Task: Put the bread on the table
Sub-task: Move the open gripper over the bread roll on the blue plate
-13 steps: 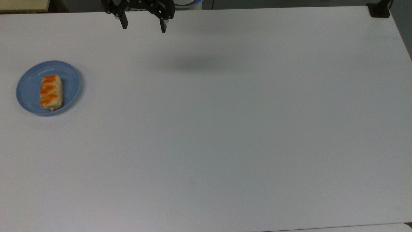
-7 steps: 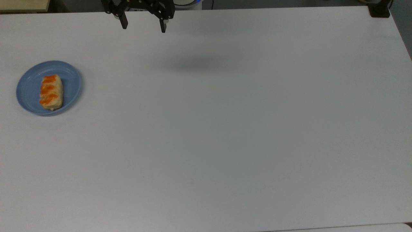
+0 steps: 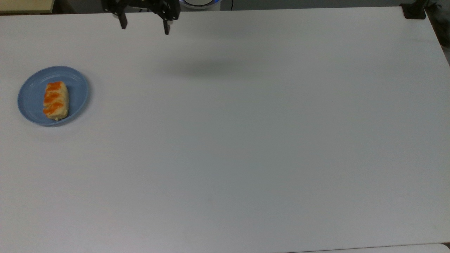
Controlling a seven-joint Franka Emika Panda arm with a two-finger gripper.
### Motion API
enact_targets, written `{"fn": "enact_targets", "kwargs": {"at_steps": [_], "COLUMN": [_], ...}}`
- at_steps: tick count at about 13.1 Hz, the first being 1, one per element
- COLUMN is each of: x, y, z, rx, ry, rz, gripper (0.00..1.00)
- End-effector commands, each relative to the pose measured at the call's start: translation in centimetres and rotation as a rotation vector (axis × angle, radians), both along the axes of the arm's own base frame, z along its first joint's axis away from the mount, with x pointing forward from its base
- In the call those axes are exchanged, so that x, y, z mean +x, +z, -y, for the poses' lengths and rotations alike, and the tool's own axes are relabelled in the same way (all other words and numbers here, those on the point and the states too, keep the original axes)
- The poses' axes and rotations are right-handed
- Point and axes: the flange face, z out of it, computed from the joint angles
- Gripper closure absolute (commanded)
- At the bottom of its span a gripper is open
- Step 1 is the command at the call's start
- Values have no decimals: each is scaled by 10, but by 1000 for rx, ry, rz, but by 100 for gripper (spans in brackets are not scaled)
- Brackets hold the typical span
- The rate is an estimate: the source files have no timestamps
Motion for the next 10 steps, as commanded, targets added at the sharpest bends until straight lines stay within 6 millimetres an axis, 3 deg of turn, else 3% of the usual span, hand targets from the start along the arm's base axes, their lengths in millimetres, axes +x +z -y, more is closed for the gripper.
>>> {"fn": "enact_targets", "kwargs": {"at_steps": [1, 5, 8, 10], "x": [-11, -19, -17, -13], "y": [7, -21, -61, -100], "z": [55, 131, 184, 222], "rx": [-34, -58, -94, -100], "ry": [202, 286, 281, 259], "rz": [-21, -54, -39, -49], "gripper": [0, 0, 0, 0]}}
